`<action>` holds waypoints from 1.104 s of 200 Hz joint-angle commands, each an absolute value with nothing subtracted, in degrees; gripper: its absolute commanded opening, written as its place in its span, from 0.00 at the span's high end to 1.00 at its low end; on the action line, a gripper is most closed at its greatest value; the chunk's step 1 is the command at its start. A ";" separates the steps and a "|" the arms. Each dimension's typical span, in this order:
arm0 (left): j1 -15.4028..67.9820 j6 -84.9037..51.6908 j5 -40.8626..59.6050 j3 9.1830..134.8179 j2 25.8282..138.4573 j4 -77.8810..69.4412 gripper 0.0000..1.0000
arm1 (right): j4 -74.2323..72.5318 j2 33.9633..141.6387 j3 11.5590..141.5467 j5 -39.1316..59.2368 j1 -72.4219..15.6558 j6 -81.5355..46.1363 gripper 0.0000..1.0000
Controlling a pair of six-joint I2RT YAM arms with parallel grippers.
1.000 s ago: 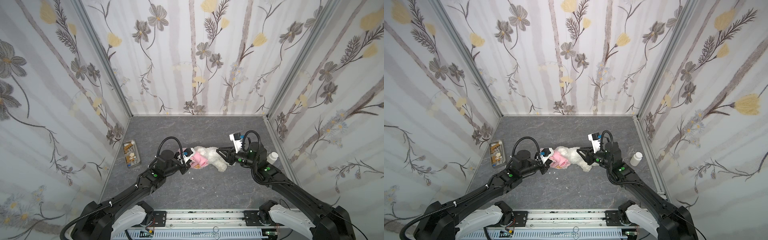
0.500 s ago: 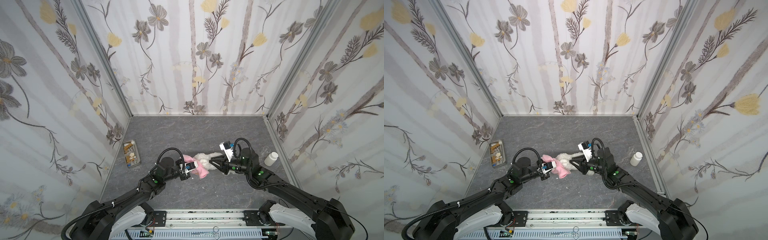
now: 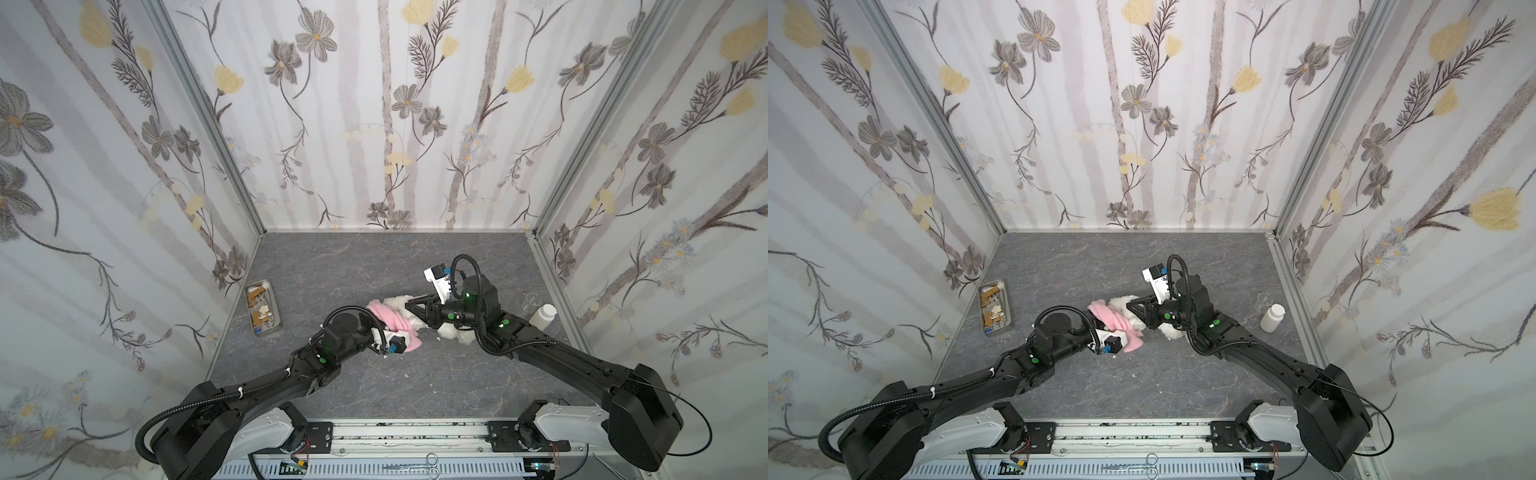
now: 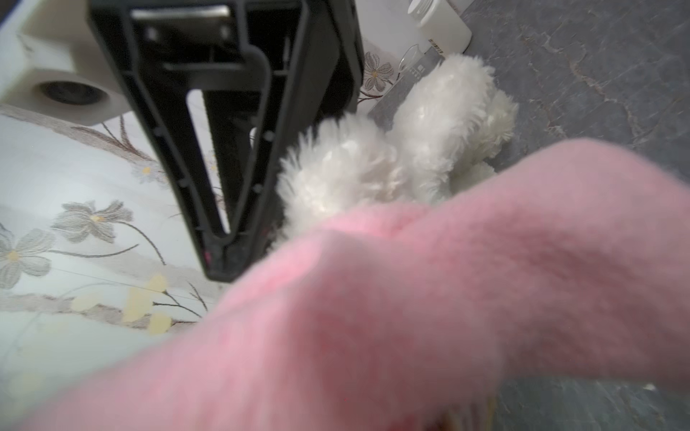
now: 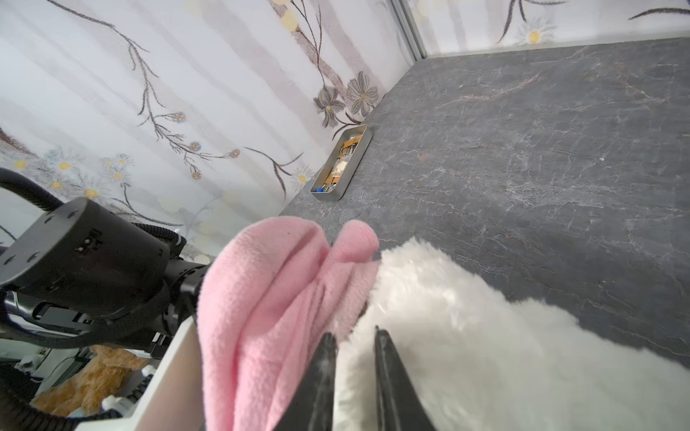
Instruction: Dress the teddy bear
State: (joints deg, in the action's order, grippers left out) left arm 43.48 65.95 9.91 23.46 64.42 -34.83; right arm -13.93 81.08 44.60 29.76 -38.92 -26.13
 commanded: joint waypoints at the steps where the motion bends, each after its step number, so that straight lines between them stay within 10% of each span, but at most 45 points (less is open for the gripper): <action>1: 44.04 71.06 7.37 23.18 63.66 -39.32 1.00 | -11.72 81.53 44.47 32.79 -39.15 -26.47 0.82; 221: 50.52 78.52 2.57 18.14 61.35 -36.47 1.00 | -8.57 86.27 42.45 49.03 -39.57 -24.03 0.70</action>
